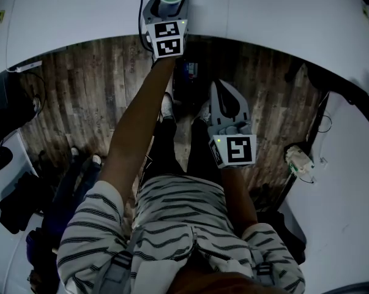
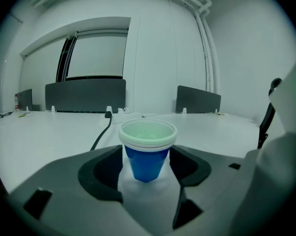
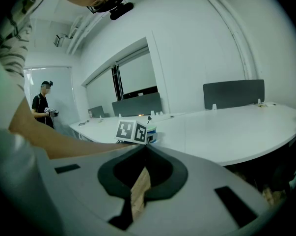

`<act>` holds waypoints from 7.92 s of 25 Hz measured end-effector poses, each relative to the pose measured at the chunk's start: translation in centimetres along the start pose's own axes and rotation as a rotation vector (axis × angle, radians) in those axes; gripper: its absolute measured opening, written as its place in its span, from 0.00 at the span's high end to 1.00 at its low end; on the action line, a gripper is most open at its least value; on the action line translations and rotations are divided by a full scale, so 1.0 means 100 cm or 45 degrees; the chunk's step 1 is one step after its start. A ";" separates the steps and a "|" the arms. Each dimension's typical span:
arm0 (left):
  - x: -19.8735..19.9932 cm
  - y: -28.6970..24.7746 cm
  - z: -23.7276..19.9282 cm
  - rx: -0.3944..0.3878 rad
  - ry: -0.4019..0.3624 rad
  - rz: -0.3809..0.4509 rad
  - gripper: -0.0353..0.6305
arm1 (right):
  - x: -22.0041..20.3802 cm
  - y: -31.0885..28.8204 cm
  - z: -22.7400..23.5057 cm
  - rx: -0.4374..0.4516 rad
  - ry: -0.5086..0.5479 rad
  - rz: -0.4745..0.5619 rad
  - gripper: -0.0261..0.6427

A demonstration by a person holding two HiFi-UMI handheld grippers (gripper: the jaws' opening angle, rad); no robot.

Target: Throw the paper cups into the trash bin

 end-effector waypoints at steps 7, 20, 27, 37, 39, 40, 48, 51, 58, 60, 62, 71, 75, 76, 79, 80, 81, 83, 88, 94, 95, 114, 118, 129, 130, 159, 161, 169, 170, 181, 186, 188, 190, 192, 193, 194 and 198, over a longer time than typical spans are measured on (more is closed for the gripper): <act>0.005 0.002 0.000 0.013 0.014 0.019 0.51 | -0.001 0.002 0.005 -0.011 -0.001 0.001 0.94; 0.023 0.026 0.008 -0.009 0.026 0.060 0.52 | 0.007 0.013 0.007 -0.029 -0.020 0.039 0.94; 0.051 0.058 0.014 -0.010 0.030 0.115 0.52 | 0.010 0.027 0.002 -0.037 -0.028 0.047 0.94; 0.077 0.102 0.029 -0.028 0.008 0.162 0.52 | 0.022 0.051 -0.009 -0.054 -0.015 0.082 0.94; 0.080 0.112 0.032 -0.035 0.002 0.161 0.52 | 0.025 0.057 -0.010 -0.059 -0.017 0.090 0.94; 0.082 0.116 0.034 -0.034 0.003 0.162 0.52 | 0.026 0.059 -0.010 -0.062 -0.021 0.096 0.94; 0.098 0.157 0.047 -0.059 -0.012 0.187 0.52 | 0.042 0.074 -0.015 -0.058 -0.011 0.135 0.94; 0.103 0.173 0.050 -0.069 -0.005 0.180 0.52 | 0.048 0.078 -0.016 -0.056 0.002 0.150 0.94; 0.116 0.208 0.061 -0.103 -0.006 0.196 0.52 | 0.061 0.089 -0.019 -0.057 0.016 0.180 0.94; 0.119 0.218 0.064 -0.108 -0.001 0.203 0.52 | 0.063 0.091 -0.021 -0.056 0.019 0.184 0.94; 0.122 0.228 0.066 -0.109 0.005 0.210 0.52 | 0.064 0.094 -0.022 -0.055 0.021 0.188 0.94; 0.123 0.267 0.082 -0.140 0.015 0.226 0.52 | 0.067 0.105 -0.025 -0.072 0.016 0.210 0.94; 0.115 0.282 0.091 -0.171 -0.023 0.207 0.52 | 0.065 0.109 -0.026 -0.075 0.022 0.221 0.94; 0.112 0.285 0.092 -0.178 -0.032 0.201 0.52 | 0.065 0.110 -0.027 -0.075 0.025 0.221 0.94; 0.104 0.294 0.096 -0.191 -0.048 0.191 0.52 | 0.063 0.114 -0.026 -0.081 0.025 0.222 0.94; 0.102 0.297 0.096 -0.194 -0.049 0.187 0.52 | 0.062 0.116 -0.025 -0.083 0.021 0.223 0.94; 0.100 0.300 0.097 -0.196 -0.048 0.185 0.52 | 0.061 0.118 -0.025 -0.085 0.017 0.224 0.94; 0.097 0.307 0.098 -0.200 -0.045 0.183 0.52 | 0.058 0.120 -0.025 -0.086 0.011 0.224 0.94; 0.090 0.318 0.103 -0.217 -0.060 0.172 0.52 | 0.052 0.126 -0.024 -0.083 0.002 0.219 0.94; 0.072 0.326 0.107 -0.244 -0.062 0.124 0.52 | 0.039 0.128 -0.024 -0.078 -0.015 0.204 0.94; 0.068 0.327 0.109 -0.248 -0.060 0.110 0.52 | 0.036 0.129 -0.023 -0.082 -0.016 0.193 0.94; -0.012 0.328 0.119 -0.304 -0.062 -0.112 0.52 | -0.033 0.120 -0.026 -0.063 -0.052 -0.011 0.94; -0.031 0.324 0.119 -0.309 -0.058 -0.154 0.52 | -0.048 0.117 -0.023 -0.071 -0.053 -0.047 0.94; -0.083 0.309 0.125 -0.331 -0.096 -0.277 0.52 | -0.093 0.106 -0.009 -0.087 -0.096 -0.135 0.94; -0.089 0.308 0.125 -0.330 -0.091 -0.292 0.52 | -0.097 0.104 -0.008 -0.084 -0.099 -0.143 0.94; -0.239 0.274 0.136 -0.381 -0.145 -0.526 0.52 | -0.221 0.076 0.013 -0.081 -0.157 -0.320 0.94; -0.247 0.270 0.137 -0.397 -0.172 -0.531 0.52 | -0.228 0.074 0.014 -0.079 -0.158 -0.337 0.94; -0.290 0.255 0.136 -0.441 -0.249 -0.608 0.52 | -0.248 0.065 0.017 -0.076 -0.175 -0.357 0.94; -0.296 0.255 0.136 -0.447 -0.253 -0.623 0.52 | -0.251 0.065 0.017 -0.074 -0.176 -0.360 0.94; -0.337 0.231 0.135 -0.502 -0.380 -0.734 0.52 | -0.276 0.057 0.019 -0.102 -0.203 -0.416 0.94; -0.356 0.219 0.138 -0.546 -0.419 -0.774 0.52 | -0.286 0.058 0.022 -0.118 -0.224 -0.431 0.94; -0.363 0.214 0.139 -0.560 -0.440 -0.787 0.52 | -0.288 0.058 0.024 -0.126 -0.228 -0.437 0.94; -0.370 0.209 0.138 -0.567 -0.477 -0.801 0.52 | -0.289 0.058 0.025 -0.128 -0.229 -0.443 0.94; -0.376 0.204 0.138 -0.574 -0.518 -0.815 0.52 | -0.291 0.058 0.027 -0.130 -0.229 -0.448 0.94; -0.379 0.201 0.139 -0.583 -0.537 -0.823 0.52 | -0.293 0.057 0.029 -0.132 -0.230 -0.450 0.94; -0.383 0.199 0.139 -0.594 -0.554 -0.831 0.52 | -0.294 0.057 0.029 -0.134 -0.232 -0.451 0.94; -0.397 0.190 0.139 -0.627 -0.625 -0.863 0.52 | -0.299 0.055 0.027 -0.132 -0.243 -0.453 0.94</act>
Point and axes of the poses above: the fingertips, and each gripper's own axes: y backward along the fingers, z to its right, x out of its top, the point moved 7 cm from there along y, backward along the fingers, and after that the axes turned 4 degrees about z, right-handed, at the moved point
